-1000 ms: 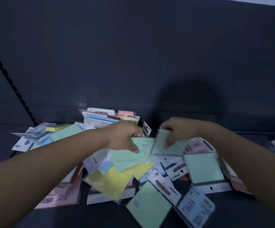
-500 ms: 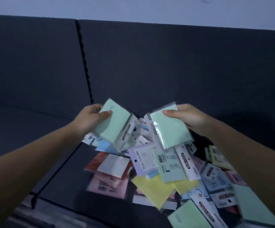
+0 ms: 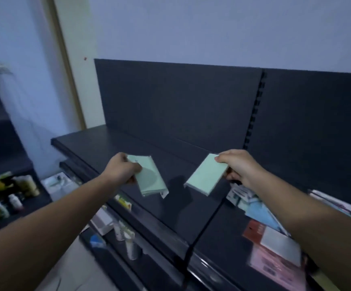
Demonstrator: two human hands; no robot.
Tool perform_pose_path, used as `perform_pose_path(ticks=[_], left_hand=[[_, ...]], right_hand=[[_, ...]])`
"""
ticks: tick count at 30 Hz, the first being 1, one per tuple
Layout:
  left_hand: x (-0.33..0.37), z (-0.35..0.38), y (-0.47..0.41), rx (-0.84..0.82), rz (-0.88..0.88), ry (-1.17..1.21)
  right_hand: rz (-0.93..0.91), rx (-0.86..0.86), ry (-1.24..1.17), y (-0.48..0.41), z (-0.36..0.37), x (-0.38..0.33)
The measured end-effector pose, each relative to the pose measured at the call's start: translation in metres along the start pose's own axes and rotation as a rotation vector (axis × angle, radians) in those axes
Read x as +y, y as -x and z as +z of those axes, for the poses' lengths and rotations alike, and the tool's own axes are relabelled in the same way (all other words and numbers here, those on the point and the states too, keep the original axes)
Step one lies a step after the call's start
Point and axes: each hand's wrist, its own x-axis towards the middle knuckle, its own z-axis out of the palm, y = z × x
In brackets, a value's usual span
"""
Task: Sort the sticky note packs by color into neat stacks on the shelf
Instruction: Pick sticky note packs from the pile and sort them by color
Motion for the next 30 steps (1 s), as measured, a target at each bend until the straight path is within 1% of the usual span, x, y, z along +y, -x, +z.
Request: perform_pose_path(ticks=[3, 7, 11, 15, 19, 23, 30], left_hand=[[-0.012, -0.049, -0.011, 0.102, 0.034, -0.010], [-0.030, -0.104, -0.030, 0.199, 0.030, 0.047], [-0.051, -0.144, -0.058, 0.293, 0.019, 0.108], [-0.073, -0.166, -0.092, 0.358, -0.019, 0.197], [-0.099, -0.180, -0.135, 0.396, -0.108, 0.266], [-0.115, -0.192, -0.192, 0.438, -0.133, 0.206], [-0.088, -0.214, -0.322, 0.402, -0.115, 0.107]], right_hand=[[-0.003, -0.018, -0.004, -0.003, 0.059, -0.007], [0.002, -0.035, -0.020, -0.005, 0.121, -0.008], [0.022, -0.070, -0.053, -0.011, 0.163, -0.007], [0.070, -0.122, -0.103, -0.027, 0.192, -0.009], [0.106, -0.141, -0.131, -0.065, 0.223, -0.008], [0.152, -0.153, -0.164, -0.122, 0.266, -0.020], [0.156, -0.182, -0.237, -0.225, 0.333, -0.068]])
